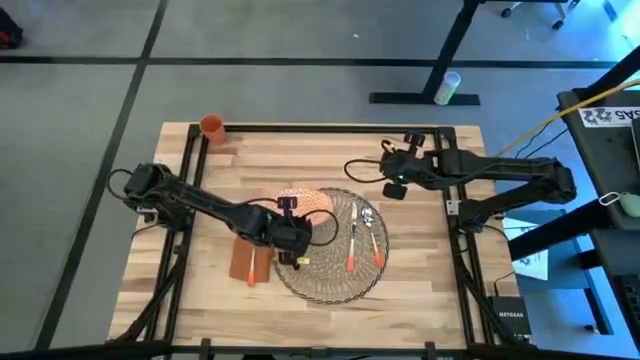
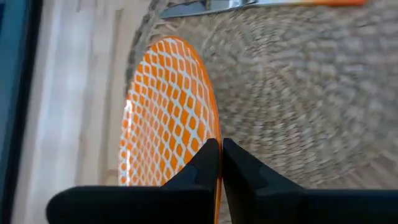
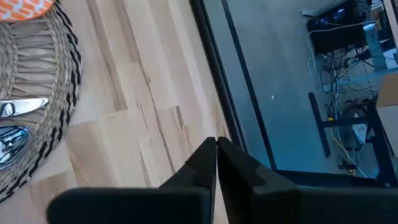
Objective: Set table place
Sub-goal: Put the orange plate to the left of the orange table knife on the brown table mat
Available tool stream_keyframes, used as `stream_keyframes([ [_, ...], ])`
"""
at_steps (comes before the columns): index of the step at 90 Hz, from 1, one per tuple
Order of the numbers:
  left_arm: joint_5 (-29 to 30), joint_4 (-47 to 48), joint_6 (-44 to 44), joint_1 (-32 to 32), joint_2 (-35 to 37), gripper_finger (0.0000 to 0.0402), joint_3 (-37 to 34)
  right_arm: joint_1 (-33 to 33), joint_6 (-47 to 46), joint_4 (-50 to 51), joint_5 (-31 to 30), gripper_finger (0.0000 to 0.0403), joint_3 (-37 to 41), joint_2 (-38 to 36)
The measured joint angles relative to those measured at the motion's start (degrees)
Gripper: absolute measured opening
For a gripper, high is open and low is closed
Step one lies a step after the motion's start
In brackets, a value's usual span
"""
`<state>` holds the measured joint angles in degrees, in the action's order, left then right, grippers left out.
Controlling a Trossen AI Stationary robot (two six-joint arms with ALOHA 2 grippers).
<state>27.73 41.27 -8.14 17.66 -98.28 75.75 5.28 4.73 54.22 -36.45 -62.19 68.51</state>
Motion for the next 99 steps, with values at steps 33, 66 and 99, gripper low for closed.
stream_keyframes([
  [33, -6.86, -8.28, 0.04, 1.89, 0.00, 0.0000, 0.00, 0.00, 0.04, -0.02, 0.00, 0.0000, 0.00, 0.04],
  [66, -8.28, -14.15, -0.02, 1.74, -3.95, 0.0000, 0.00, 0.00, 0.07, -0.04, 0.00, 0.0000, 0.00, 0.04],
  [99, -8.34, -16.59, -3.56, 0.07, -6.62, 0.0000, 0.00, 0.00, 0.07, -0.01, 0.48, 0.0000, 0.00, 0.04],
])
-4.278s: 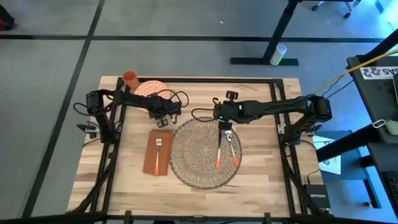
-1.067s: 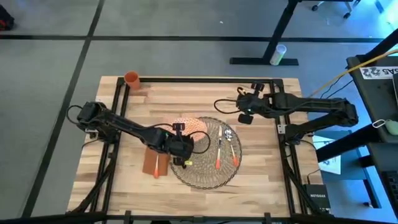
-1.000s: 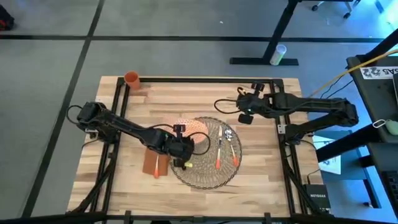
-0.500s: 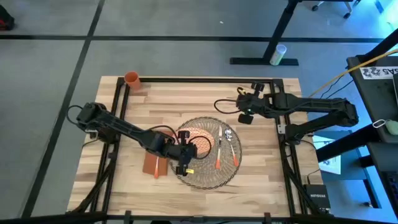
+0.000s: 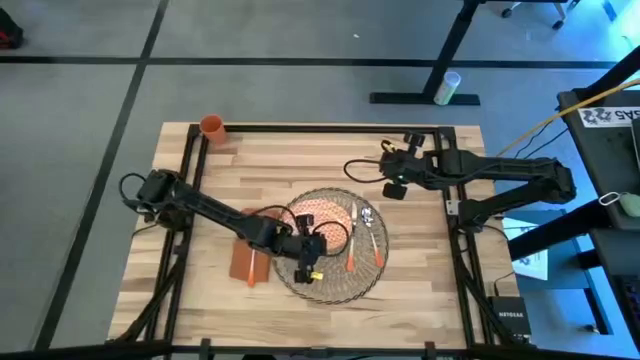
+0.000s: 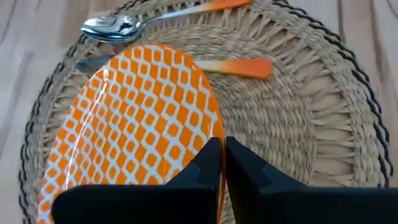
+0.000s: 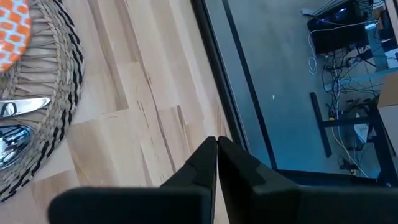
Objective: Set table place
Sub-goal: Put the orange plate to the left of the orange table knife on the brown table mat
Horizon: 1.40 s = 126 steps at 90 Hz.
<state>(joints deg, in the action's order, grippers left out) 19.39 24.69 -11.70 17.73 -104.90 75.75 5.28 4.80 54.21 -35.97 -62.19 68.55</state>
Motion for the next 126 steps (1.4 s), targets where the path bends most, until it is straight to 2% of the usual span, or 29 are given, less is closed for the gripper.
stream_keyframes([
  [25, -0.05, 1.73, -2.99, -0.21, 0.00, 0.0007, 0.00, 0.00, 0.00, -0.01, 0.01, 0.0000, 0.00, 0.00],
  [69, -2.04, 0.89, 0.35, 0.29, 0.00, 0.0064, 0.00, -0.01, 0.02, -0.04, 1.06, 0.0000, 0.00, 0.00],
  [89, -3.67, 2.43, -0.15, -2.35, 0.11, 0.0035, -3.55, -0.02, 0.01, -0.03, 2.13, 0.0000, 0.00, 0.00],
  [105, -6.39, -2.00, -1.16, -3.56, 0.11, 0.0006, -7.67, -0.02, 0.02, -0.04, 2.13, 0.0000, 0.00, 0.00],
  [126, -8.89, -3.31, -1.38, -3.42, -0.11, 0.0002, -9.82, -0.02, 0.02, -0.04, 2.11, 0.0000, 0.00, 0.00],
])
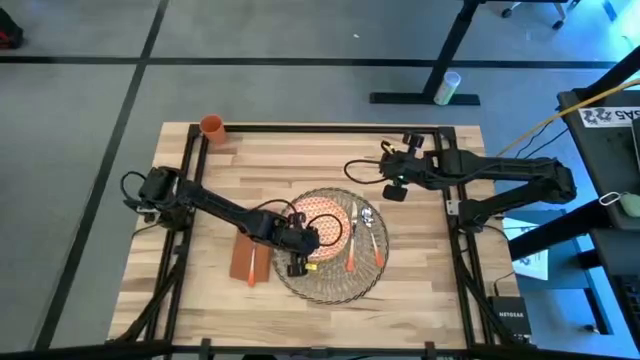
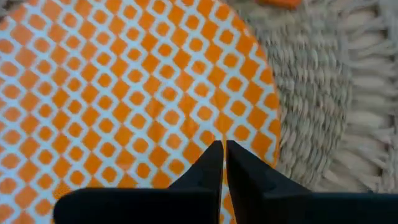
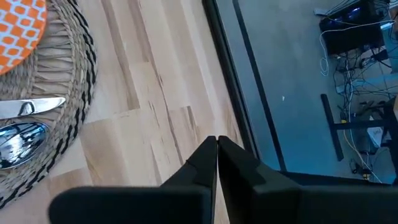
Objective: Set table place
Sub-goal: Put the orange plate to the left of the orange table knife on the brown table mat
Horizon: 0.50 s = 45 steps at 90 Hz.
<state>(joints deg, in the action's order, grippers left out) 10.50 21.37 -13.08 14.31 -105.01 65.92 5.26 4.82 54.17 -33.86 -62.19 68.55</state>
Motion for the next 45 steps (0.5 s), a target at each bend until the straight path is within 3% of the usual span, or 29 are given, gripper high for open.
stream_keyframes([
  [45, -4.02, -7.57, -1.04, 1.44, -0.02, 0.0001, -2.42, 0.00, 0.03, 0.02, 0.70, 0.0000, 0.00, 0.00],
])
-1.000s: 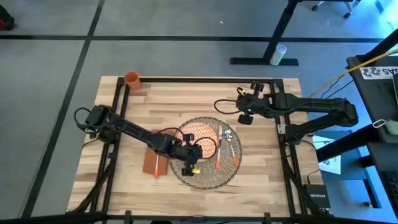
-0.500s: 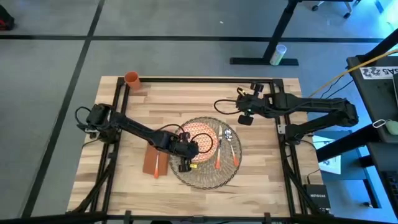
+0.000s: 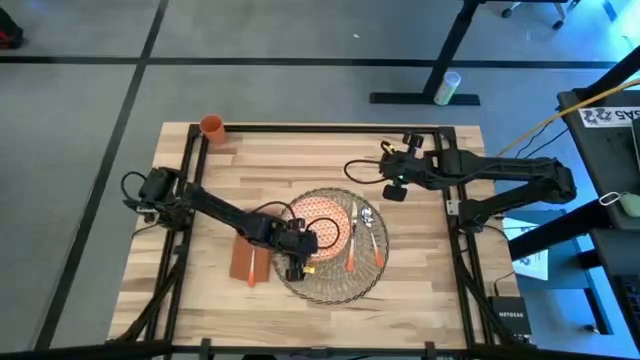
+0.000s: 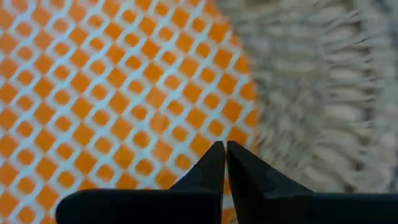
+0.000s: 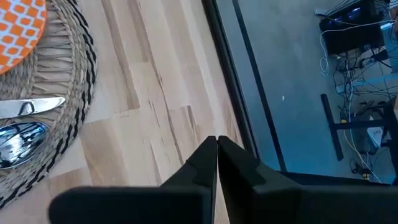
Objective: Set table place
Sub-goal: Put the orange plate to the left of the orange table knife on the brown table mat, then adjust the brown table mat
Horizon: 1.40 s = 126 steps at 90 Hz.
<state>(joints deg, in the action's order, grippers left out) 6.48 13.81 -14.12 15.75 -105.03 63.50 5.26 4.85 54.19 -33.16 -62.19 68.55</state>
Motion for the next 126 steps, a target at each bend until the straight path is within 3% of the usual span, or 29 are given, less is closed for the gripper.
stream_keyframes([
  [22, 0.21, 0.29, 1.32, 0.75, 0.00, 0.0001, 1.46, 0.00, 0.02, 0.02, 1.14, 0.0000, 0.00, 0.00],
  [34, 6.79, 1.55, 2.55, -0.40, 0.00, 0.0001, 2.44, 0.00, 0.02, 0.02, 1.22, 0.0000, 0.00, 0.00],
  [48, 7.88, 3.27, 1.93, -3.46, -0.96, 0.0001, 2.16, 0.00, 0.02, 0.07, 1.26, 0.0000, 0.00, 0.00],
  [67, 1.89, 2.90, 0.76, -3.04, -2.98, 0.0001, 1.34, 0.00, 0.13, 0.49, 1.26, 0.0000, 0.04, -0.02],
  [110, 1.64, 4.30, 0.90, -0.46, -1.35, 0.0001, 3.20, 0.00, 2.05, 1.80, 1.40, 0.0000, 0.04, -0.04],
  [126, 3.55, 8.84, 2.58, -0.21, 3.68, 0.0001, 5.20, -0.45, 3.14, 5.71, 7.73, 0.0000, 0.37, -0.04],
])
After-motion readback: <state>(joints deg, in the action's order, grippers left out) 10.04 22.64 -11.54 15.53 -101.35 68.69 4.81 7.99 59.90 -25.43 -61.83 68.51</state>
